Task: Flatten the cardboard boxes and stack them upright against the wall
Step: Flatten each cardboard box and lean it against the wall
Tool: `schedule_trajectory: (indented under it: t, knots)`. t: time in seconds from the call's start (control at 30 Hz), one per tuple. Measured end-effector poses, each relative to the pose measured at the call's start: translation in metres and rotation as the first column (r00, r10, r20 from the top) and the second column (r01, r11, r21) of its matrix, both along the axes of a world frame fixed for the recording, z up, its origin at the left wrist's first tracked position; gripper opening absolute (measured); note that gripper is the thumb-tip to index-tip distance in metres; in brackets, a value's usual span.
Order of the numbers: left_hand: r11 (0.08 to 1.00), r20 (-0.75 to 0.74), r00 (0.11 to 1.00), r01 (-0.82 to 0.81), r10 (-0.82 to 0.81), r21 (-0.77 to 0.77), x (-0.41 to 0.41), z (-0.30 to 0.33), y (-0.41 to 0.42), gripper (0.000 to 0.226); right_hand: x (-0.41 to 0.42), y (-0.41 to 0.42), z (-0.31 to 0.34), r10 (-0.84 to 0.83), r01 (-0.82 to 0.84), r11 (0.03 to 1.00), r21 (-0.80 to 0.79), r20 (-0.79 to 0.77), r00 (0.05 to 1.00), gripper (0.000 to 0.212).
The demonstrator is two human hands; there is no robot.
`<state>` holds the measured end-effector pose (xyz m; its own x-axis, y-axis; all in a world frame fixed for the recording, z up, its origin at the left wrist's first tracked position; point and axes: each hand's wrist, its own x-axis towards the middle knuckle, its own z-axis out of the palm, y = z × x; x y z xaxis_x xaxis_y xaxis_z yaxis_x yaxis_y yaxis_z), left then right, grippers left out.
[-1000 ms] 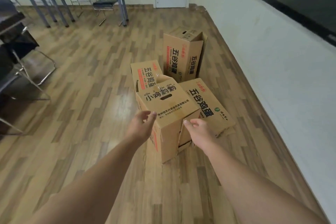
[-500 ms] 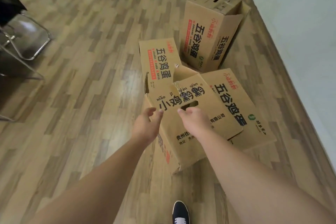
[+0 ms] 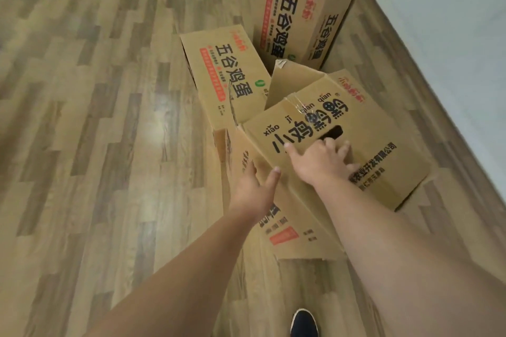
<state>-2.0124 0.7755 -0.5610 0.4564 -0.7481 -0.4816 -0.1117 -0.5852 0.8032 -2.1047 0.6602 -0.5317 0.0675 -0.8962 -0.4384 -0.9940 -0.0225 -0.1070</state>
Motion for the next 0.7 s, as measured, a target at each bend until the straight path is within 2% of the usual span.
schedule_trajectory:
  t: [0.07, 0.17, 0.27, 0.37, 0.43, 0.5, 0.53, 0.6, 0.7]
  knots:
    - [0.999, -0.072, 0.997, -0.025, 0.023, -0.029, -0.001, -0.007, 0.003, 0.063, 0.001, 0.007, 0.003, -0.052, 0.051, 0.998, 0.039, 0.017, 0.998, 0.101]
    - [0.983, -0.187, 0.972, -0.162, 0.145, -0.081, -0.004, -0.020, 0.017, 0.082, -0.008, 0.026, 0.008, -0.119, 0.113, 0.989, 0.093, 0.067, 0.991, 0.105]
    - [0.949, -0.223, 0.955, -0.240, 0.194, -0.203, -0.008, -0.016, 0.032, 0.107, -0.028, 0.047, 0.018, -0.195, 0.186, 0.981, 0.059, 0.197, 0.961, 0.102]
    - [0.893, -0.221, 0.959, -0.253, 0.179, -0.372, -0.012, 0.001, 0.043, 0.104, -0.064, 0.072, 0.031, -0.257, 0.277, 0.961, 0.005, 0.385, 0.886, 0.089]
    - [0.849, -0.125, 0.976, -0.219, 0.181, -0.481, -0.011, 0.011, 0.045, 0.091, -0.099, 0.098, 0.037, -0.328, 0.356, 0.934, 0.044, 0.503, 0.799, 0.089]
    - [0.835, 0.020, 0.980, -0.157, 0.197, -0.527, -0.011, 0.013, 0.043, 0.081, -0.135, 0.123, 0.037, -0.378, 0.407, 0.909, 0.089, 0.588, 0.715, 0.100]
    - [0.837, 0.073, 0.975, -0.138, 0.208, -0.529, -0.010, 0.010, 0.041, 0.079, -0.147, 0.132, 0.033, -0.391, 0.416, 0.903, 0.110, 0.614, 0.686, 0.099]
    - [0.871, 0.168, 0.969, -0.078, 0.180, -0.486, -0.020, -0.004, 0.044, 0.073, -0.166, 0.148, 0.015, -0.468, 0.450, 0.871, 0.197, 0.611, 0.638, 0.089]
    - [0.934, 0.306, 0.951, 0.066, 0.048, -0.352, -0.042, -0.031, 0.066, 0.062, -0.184, 0.163, -0.022, -0.643, 0.561, 0.755, 0.339, 0.550, 0.533, 0.092]
